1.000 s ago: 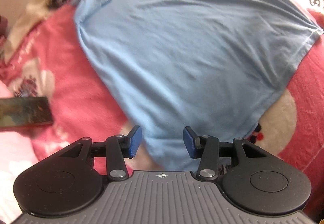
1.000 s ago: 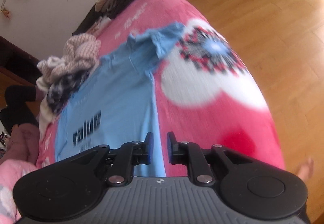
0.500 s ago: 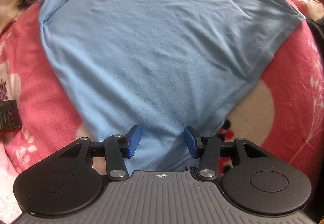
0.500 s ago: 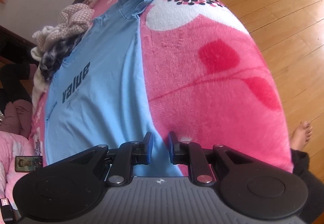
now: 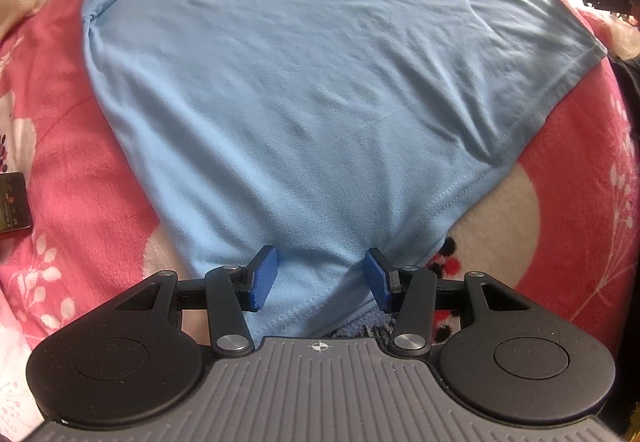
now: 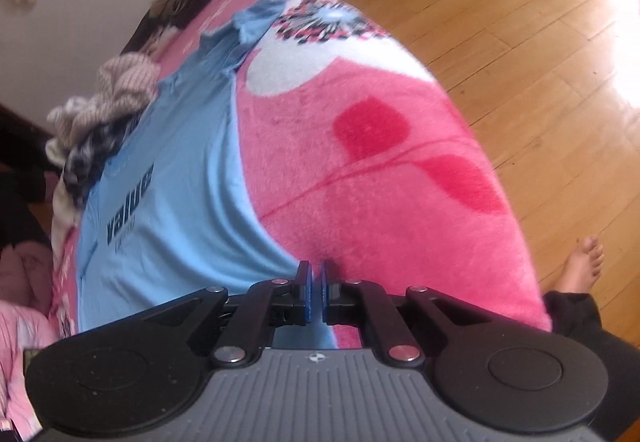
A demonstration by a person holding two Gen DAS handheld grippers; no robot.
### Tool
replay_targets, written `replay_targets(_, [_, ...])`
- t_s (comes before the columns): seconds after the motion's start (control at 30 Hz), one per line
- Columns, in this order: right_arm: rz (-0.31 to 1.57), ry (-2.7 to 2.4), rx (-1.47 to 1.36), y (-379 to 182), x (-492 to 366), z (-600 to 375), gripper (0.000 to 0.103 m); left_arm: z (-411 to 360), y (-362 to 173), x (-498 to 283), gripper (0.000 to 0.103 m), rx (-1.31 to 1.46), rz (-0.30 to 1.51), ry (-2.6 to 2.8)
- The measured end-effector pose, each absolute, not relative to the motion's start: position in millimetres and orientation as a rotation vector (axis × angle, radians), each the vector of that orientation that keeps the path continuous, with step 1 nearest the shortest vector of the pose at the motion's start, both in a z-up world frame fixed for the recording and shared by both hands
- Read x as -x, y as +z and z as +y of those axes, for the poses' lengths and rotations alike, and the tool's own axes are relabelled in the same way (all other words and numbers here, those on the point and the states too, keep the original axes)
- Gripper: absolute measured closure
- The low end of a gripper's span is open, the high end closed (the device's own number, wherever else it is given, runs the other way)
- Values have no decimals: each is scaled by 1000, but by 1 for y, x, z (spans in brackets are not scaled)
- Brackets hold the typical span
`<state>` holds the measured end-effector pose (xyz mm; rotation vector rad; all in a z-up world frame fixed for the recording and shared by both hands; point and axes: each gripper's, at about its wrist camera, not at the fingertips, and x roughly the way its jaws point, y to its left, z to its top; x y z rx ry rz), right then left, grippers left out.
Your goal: Fold clothes
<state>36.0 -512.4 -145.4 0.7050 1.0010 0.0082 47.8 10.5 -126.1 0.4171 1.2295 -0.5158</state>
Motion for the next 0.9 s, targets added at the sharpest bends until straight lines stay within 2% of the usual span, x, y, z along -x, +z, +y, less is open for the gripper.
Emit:
replay_targets(0.1, [1051,8,-686,-142,-24,-519,94,10,-126,-45,54,-425,1223,-518])
replay_targets(0.2, [1113,26,-663,-139,-10,-520,81,6,-126,-45,54,-428,1220,-516])
replay_targets(0.27, [1151,38,-619,-138,-2,-517,68,6,-127,-44,54,-429,1217,-515])
replay_targets(0.4, [1209,62,-594,-141,8,-512,68,8,-127,-43,52,-418,1214,-507])
replay_targets(0.63, [1223,71,-596,-140,21,-510,83,9,-128,-43,51,-415,1213,-498])
replay_targets(0.77, [1215,60,-578,-141,23,-509,102,9,-128,-41,51,-423,1207,-501])
replay_targets(0.9, [1184,38,-540,-129,27,-507,103,10,-128,-37,51,-436,1202,-508])
